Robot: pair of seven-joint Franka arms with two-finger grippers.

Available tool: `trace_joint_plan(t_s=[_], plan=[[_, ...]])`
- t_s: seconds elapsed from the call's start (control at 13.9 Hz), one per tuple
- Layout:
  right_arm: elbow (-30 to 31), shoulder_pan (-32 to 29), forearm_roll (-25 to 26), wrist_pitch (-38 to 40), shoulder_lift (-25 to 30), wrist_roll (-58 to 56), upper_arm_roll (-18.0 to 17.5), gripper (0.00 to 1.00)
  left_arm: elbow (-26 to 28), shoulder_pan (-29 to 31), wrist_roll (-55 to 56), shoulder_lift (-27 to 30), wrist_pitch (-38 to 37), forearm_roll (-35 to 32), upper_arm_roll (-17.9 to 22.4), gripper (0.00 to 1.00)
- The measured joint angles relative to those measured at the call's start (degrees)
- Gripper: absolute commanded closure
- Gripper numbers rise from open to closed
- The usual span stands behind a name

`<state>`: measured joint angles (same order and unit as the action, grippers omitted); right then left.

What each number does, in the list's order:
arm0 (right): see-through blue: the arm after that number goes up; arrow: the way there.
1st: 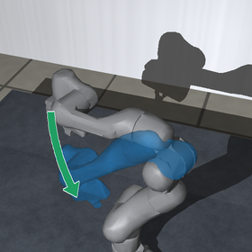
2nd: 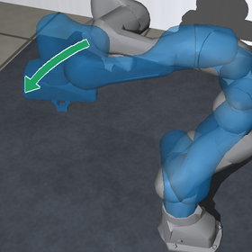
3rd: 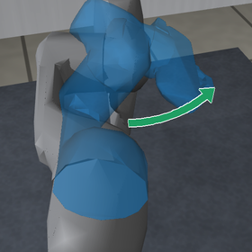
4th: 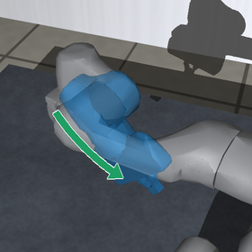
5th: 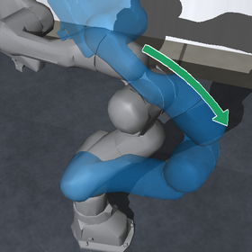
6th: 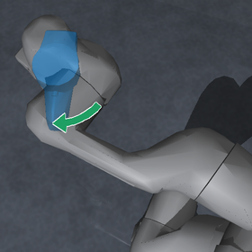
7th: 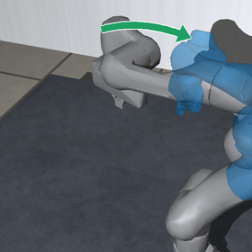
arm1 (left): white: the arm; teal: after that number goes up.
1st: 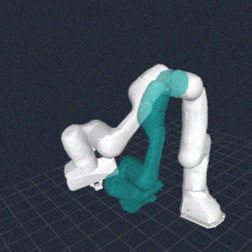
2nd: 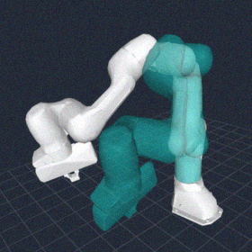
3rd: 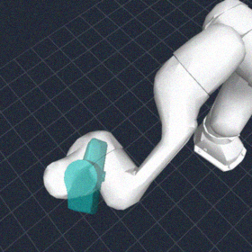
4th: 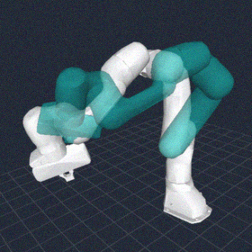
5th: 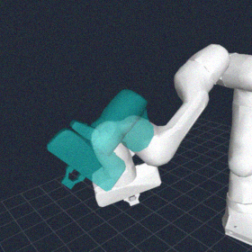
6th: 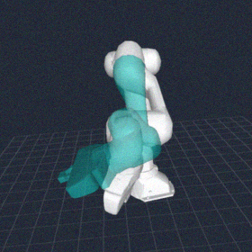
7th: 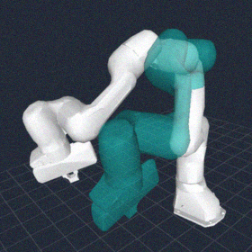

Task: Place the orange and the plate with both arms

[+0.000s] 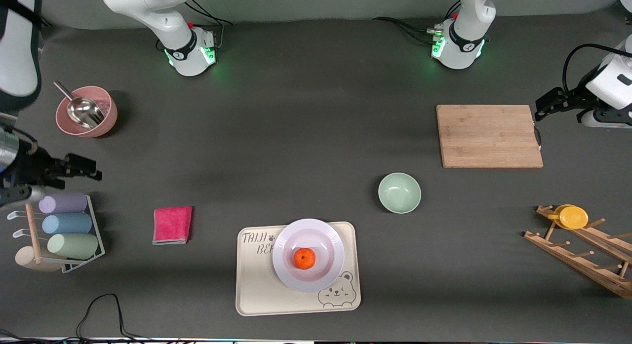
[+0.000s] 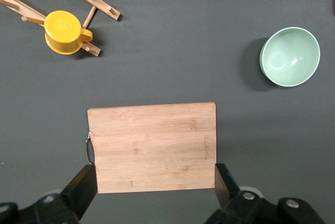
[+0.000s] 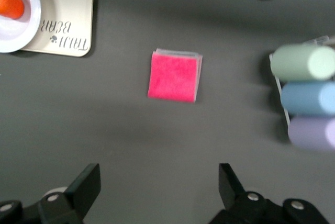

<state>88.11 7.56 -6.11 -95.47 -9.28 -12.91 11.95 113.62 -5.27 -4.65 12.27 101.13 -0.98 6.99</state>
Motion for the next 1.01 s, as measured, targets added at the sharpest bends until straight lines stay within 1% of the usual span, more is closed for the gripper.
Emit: trace_joint_plan(t_s=[0.14,0.29,0.5,1.01], plan=[[1.6,-3.2,1.6,1.1,3.1,2.0,-4.7,0.0,0.0,0.0,0.0,0.4,0.0,-0.2,0.0,0.0],[2.6,-4.7,3.0,1.1,4.4,3.1,-6.8,0.0,0.0,0.0,0.0,0.5,0.0,-0.8,0.0,0.0],[3.9,-4.8,4.5,1.1,4.9,5.5,-7.6,0.0,0.0,0.0,0.0,0.6,-0.3,-1.1,-0.2,0.0],[4.1,-5.0,6.3,1.2,5.9,6.2,-7.6,0.0,0.0,0.0,0.0,0.7,-0.3,-1.2,-0.2,0.0]])
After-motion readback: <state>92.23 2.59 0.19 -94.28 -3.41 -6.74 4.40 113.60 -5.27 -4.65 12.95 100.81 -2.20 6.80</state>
